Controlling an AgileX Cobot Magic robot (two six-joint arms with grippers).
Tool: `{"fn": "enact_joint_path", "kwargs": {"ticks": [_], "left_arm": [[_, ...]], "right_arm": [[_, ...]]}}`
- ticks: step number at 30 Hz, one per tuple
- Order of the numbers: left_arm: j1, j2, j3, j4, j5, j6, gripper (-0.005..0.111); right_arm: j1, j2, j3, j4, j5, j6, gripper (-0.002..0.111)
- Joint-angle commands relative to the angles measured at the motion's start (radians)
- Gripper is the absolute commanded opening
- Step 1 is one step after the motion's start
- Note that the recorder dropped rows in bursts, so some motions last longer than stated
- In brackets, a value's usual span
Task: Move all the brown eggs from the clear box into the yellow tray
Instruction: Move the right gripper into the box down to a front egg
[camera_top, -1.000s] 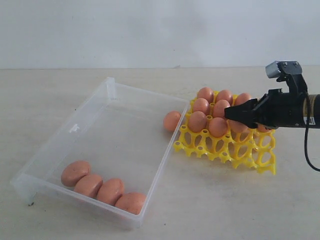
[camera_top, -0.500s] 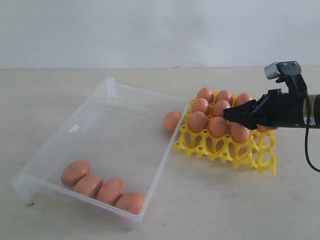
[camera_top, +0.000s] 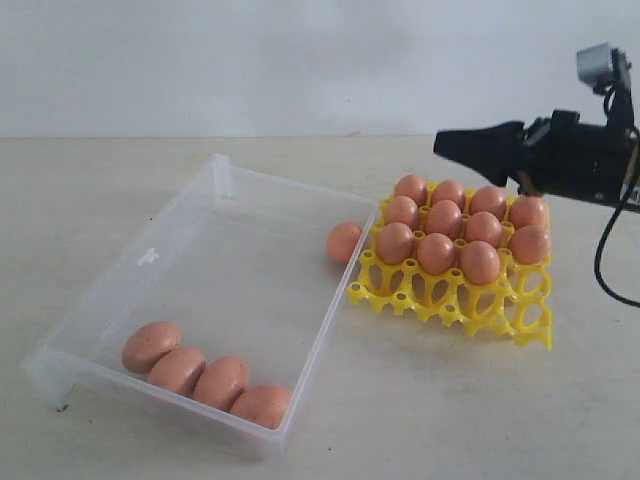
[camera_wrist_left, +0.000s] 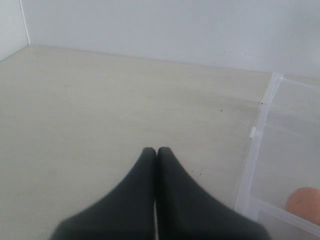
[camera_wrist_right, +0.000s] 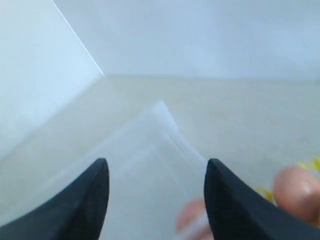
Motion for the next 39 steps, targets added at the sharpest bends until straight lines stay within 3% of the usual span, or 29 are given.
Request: {"fn": "enact_joint_path", "kwargs": {"ticks": [1,5,9,13,18,25,29,35,39], "left_arm": [[-0.003,0.003,-0.004,0.0,-0.004,-0.01,-0.004],[-0.003,0.003,-0.004,0.0,-0.004,-0.01,-0.004],[-0.003,0.003,-0.004,0.0,-0.004,-0.01,-0.004],[-0.003,0.003,-0.004,0.0,-0.004,-0.01,-0.004],[-0.003,0.003,-0.004,0.0,-0.004,-0.01,-0.004],[-0.003,0.003,-0.004,0.0,-0.004,-0.01,-0.004],[-0.003,0.003,-0.004,0.0,-0.004,-0.01,-0.004],[-0.003,0.003,-0.004,0.0,-0.004,-0.01,-0.004],[-0.003,0.003,-0.004,0.0,-0.004,-0.01,-0.004]], "right_arm": [[0.109,-0.088,-0.053,0.005,-0.058,0.085,0.046],[0.326,-0.132,-0.151,-0.156,0.045,0.105,0.046],[0.599,-0.138,-0.273,-0.546,0.466,0.362,0.045],[0.794,-0.112,-0.327,-0.572,0.776,0.451,0.045],[0.874,-0.064,-0.401,-0.572,1.022,0.444,0.045],[0.896,-0.017,-0.432,-0.572,1.488,0.134,0.045],[0.896,-0.011,-0.486,-0.31,1.61,-0.003,0.045],[0.896,0.07,-0.685,0.373,1.899,-0.692,0.045],[0.894,0.161,-0.842,0.569,2.125,-0.978,0.045]]}}
